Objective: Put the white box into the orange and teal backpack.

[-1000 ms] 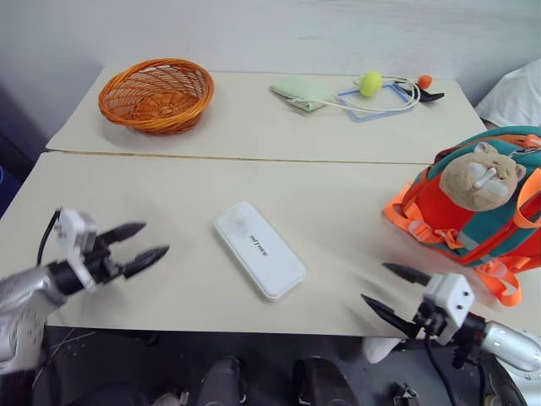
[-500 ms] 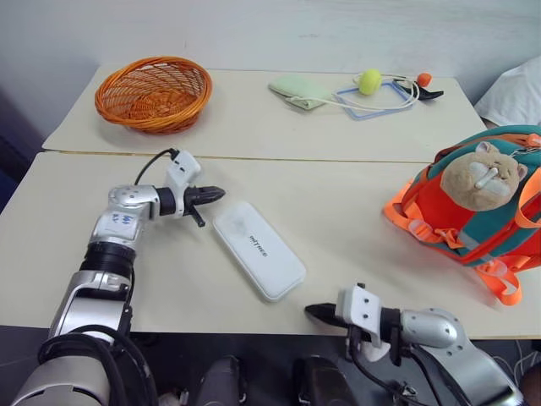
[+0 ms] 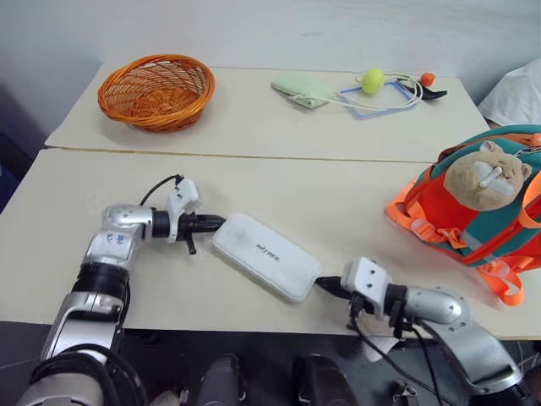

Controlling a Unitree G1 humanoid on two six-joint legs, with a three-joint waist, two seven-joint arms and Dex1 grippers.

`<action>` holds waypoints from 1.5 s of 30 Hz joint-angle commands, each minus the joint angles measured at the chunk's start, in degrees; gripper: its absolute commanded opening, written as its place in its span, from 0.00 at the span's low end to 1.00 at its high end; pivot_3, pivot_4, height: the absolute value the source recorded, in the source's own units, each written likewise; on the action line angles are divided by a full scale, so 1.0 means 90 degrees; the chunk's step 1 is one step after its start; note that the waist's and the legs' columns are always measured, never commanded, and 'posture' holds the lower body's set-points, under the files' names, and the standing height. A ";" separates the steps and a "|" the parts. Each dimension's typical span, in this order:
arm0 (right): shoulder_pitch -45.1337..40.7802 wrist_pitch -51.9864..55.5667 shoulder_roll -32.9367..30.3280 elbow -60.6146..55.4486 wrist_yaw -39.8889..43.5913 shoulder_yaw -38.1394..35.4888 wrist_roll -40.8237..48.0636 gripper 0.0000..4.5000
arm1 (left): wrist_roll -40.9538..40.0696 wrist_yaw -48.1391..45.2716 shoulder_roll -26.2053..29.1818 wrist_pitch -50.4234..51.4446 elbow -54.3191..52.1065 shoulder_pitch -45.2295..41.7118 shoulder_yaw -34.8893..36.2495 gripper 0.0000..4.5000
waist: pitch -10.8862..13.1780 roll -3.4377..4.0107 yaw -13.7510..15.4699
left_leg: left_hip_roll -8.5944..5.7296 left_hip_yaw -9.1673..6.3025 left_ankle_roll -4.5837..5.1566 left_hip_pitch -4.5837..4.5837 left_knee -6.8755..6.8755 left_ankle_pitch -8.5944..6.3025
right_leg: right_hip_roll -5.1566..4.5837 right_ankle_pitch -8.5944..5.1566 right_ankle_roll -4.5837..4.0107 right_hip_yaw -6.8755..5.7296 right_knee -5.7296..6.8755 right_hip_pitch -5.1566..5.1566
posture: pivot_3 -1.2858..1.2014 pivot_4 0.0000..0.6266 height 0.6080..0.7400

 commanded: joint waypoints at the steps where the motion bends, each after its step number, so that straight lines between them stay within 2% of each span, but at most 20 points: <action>1: -0.0254 -0.0040 -0.0161 0.0042 0.0120 -0.0481 0.0271 0.00 | -0.0364 -0.0031 0.0157 0.0564 -0.1418 0.0629 0.0120 0.06 | 0.0000 0.0000 0.0000 | -0.0001 -0.0003 0.0001 0.0001 0.0000 0.0000 | -0.0002 0.0000 0.0000 0.0000 0.0001 0.0001 | 0.52 0.24 1.00; 8: -0.0703 -0.0626 -0.0149 0.1108 0.0275 -0.0472 0.0000 0.00 | -0.0698 0.0614 0.0170 0.1748 -0.3432 0.1786 0.0255 0.06 | 0.0000 0.0000 0.0015 | -0.0004 -0.0010 0.0003 0.0001 -0.0002 -0.0002 | -0.0007 0.0000 0.0000 -0.0002 -0.0002 0.0008 | 0.52 0.24 1.00; 12: -0.0876 -0.1075 -0.0217 0.1723 0.0282 -0.0485 -0.0228 0.00 | -0.0785 0.0935 0.0182 0.2095 -0.3887 0.2096 0.0431 0.06 | 0.0000 0.0001 0.0007 | -0.0005 -0.0010 0.0005 0.0001 -0.0002 0.0000 | -0.0008 0.0000 0.0000 -0.0004 -0.0002 0.0008 | 0.52 0.24 1.00; 16: -0.0928 -0.1370 -0.0316 0.2041 0.0205 -0.0708 -0.0308 0.00 | -0.1198 0.0984 0.0566 0.2957 -0.4156 0.2432 0.0891 0.06 | 0.0000 0.0001 -0.0025 | -0.0002 -0.0010 0.0004 0.0002 -0.0004 0.0000 | -0.0005 0.0000 -0.0001 -0.0004 -0.0003 0.0007 | 0.52 0.24 1.00; 17: -0.0939 -0.1379 -0.0335 0.2072 0.0204 -0.0751 -0.0294 0.00 | -0.1311 0.1058 0.0652 0.3279 -0.4140 0.2452 0.1002 0.10 | 0.0001 0.0004 -0.0036 | -0.0001 -0.0010 0.0002 0.0002 -0.0006 0.0000 | -0.0005 0.0000 -0.0001 -0.0004 -0.0003 0.0006 | 0.52 0.24 1.00; 19: -0.0943 -0.1381 -0.0412 0.2128 0.0279 -0.0845 -0.0220 0.00 | -0.1866 0.1325 0.0831 0.5245 -0.3873 0.2236 0.1339 0.19 | 0.0002 0.0004 -0.0039 | 0.0000 -0.0011 -0.0001 0.0002 -0.0005 0.0003 | -0.0005 -0.0001 -0.0001 -0.0005 -0.0001 0.0006 | 0.52 0.24 1.00; 21: -0.0984 -0.1374 -0.0450 0.2176 0.0358 -0.0851 -0.0174 0.00 | -0.2453 0.1286 0.0961 0.6913 -0.3478 0.1913 0.1563 0.32 | 0.0002 0.0004 -0.0048 | 0.0000 -0.0015 -0.0002 0.0003 -0.0005 0.0006 | -0.0004 -0.0001 -0.0001 -0.0005 0.0002 0.0007 | 0.52 0.24 1.00; 23: -0.1054 -0.1404 -0.0458 0.2234 0.0492 -0.0812 -0.0137 0.00 | -0.2847 0.1072 0.1120 0.7917 -0.2986 0.1507 0.1539 0.45 | 0.0001 0.0004 -0.0051 | -0.0002 -0.0020 -0.0002 0.0006 -0.0005 0.0007 | -0.0004 -0.0001 -0.0001 -0.0009 0.0003 0.0012 | 0.52 0.24 1.00; 25: -0.1139 -0.1472 -0.0475 0.2307 0.0653 -0.0755 -0.0123 0.00 | -0.2999 0.1039 0.1285 0.8497 -0.2537 0.1069 0.1257 0.59 | 0.0002 0.0004 -0.0059 | -0.0003 -0.0021 -0.0003 0.0006 -0.0005 0.0007 | -0.0003 -0.0001 -0.0001 -0.0010 0.0002 0.0012 | 0.52 0.24 1.00; 27: -0.1217 -0.1518 -0.0486 0.2358 0.0823 -0.0694 -0.0118 0.00 | -0.3065 0.1196 0.1185 0.8659 -0.1766 0.0460 0.0975 0.73 | 0.0002 0.0004 -0.0041 | -0.0004 -0.0021 -0.0005 0.0006 -0.0005 0.0007 | 0.0000 -0.0001 -0.0001 -0.0009 0.0002 0.0011 | 0.52 0.24 1.00; 31: -0.1382 -0.1510 -0.0480 0.2409 0.1052 -0.0533 -0.0161 0.00 | -0.3234 0.1544 0.0537 0.8666 -0.0383 -0.0631 0.0836 0.99 | 0.0001 0.0004 0.0042 | -0.0008 -0.0020 -0.0005 0.0006 0.0004 0.0009 | 0.0000 -0.0001 -0.0001 -0.0010 0.0008 0.0011 | 0.52 0.24 1.00; 37: -0.1686 -0.1400 -0.0383 0.2447 0.1215 -0.0234 -0.0224 0.00 | -0.3585 0.1895 -0.0013 0.8666 0.0201 -0.1234 0.0268 0.99 | 0.0001 0.0005 0.0018 | -0.0013 -0.0020 -0.0003 0.0004 0.0008 0.0009 | -0.0003 -0.0001 -0.0001 -0.0008 0.0012 0.0013 | 0.52 0.24 1.00; 45: -0.1952 -0.1250 -0.0149 0.2410 0.1136 0.0052 -0.0319 0.00 | -0.4246 0.2355 -0.0458 0.8666 0.0891 -0.1674 0.0156 0.99 | 0.0001 0.0005 0.0030 | -0.0012 -0.0022 -0.0005 0.0004 0.0014 0.0010 | -0.0003 -0.0001 -0.0001 -0.0009 0.0012 0.0013 | 0.52 0.24 1.00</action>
